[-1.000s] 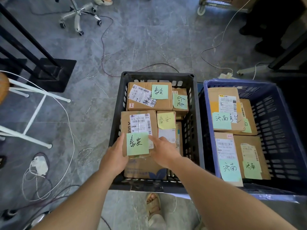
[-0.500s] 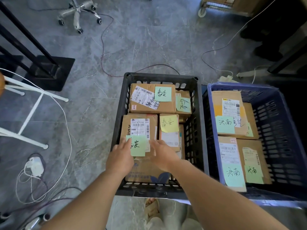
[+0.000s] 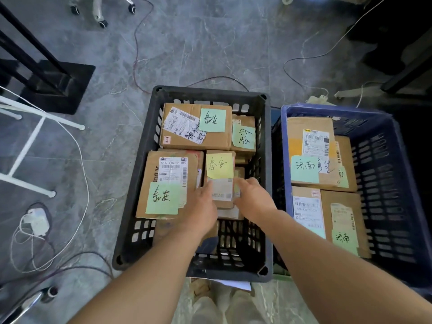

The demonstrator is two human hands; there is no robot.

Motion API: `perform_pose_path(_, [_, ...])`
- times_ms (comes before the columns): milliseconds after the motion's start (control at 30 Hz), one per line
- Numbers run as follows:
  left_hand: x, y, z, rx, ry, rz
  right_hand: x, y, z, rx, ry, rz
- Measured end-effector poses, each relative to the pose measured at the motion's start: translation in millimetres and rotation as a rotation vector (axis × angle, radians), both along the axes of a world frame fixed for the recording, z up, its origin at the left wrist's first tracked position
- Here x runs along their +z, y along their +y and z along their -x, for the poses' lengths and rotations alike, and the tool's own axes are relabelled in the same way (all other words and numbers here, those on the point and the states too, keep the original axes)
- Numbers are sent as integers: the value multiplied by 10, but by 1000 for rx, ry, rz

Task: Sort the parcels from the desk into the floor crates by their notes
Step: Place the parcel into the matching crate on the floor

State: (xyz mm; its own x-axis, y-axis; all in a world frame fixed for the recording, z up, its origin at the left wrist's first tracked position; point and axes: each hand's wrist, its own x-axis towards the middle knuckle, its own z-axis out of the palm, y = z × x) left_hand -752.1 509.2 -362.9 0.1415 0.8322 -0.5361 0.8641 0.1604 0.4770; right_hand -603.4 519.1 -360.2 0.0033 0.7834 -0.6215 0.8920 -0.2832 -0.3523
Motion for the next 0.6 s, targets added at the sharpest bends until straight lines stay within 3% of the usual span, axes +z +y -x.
perform_pose_path(233, [-307, 108, -251, 144, 83, 16, -362, 125, 52, 56, 24, 53])
perform_pose_path(333, [-325, 104, -339, 264, 83, 127, -443, 86, 88, 42, 44, 88])
perform_pose_path(600, [-78, 67, -399, 364, -1, 141, -135, -58, 20, -16, 47, 49])
